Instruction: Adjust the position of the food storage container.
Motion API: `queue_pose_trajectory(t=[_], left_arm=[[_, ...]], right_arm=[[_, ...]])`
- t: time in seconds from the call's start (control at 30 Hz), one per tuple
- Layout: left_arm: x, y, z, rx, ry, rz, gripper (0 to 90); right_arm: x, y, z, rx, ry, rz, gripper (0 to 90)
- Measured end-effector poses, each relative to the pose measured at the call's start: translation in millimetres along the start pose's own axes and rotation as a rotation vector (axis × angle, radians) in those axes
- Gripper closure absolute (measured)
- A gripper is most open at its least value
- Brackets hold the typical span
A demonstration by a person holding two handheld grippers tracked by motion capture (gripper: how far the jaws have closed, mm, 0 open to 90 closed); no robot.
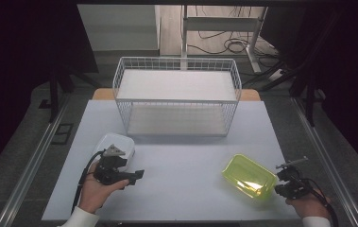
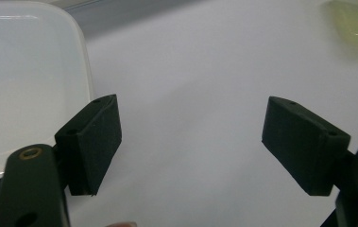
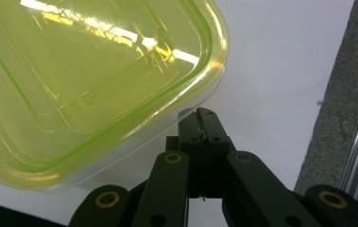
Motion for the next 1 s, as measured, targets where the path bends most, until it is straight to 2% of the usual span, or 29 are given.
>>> queue_pose_trajectory(t=[0.57,1.0], left_arm=[[-0.4,-0.9,1.2,0.000,0.002,0.000,19.7],[0.6,-1.5,1.9,0.006,0.004,0.000,19.8]], right_arm=[[-34.7,19.2,-1.1,0.036,-0.026,-0.060,89.1],[-65.6,37.6,2.4,0.056,-0.032,-0.130,89.1]])
Point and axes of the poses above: each handheld gripper's, and its own axes: z roughly forward along the jaws, x roughly out of its underside, y roughly to its left, the point moved 10 cm from there along z, roughly forward along the jaws, and after that the axes turned 15 degrees about y, right-handed, at the moved point
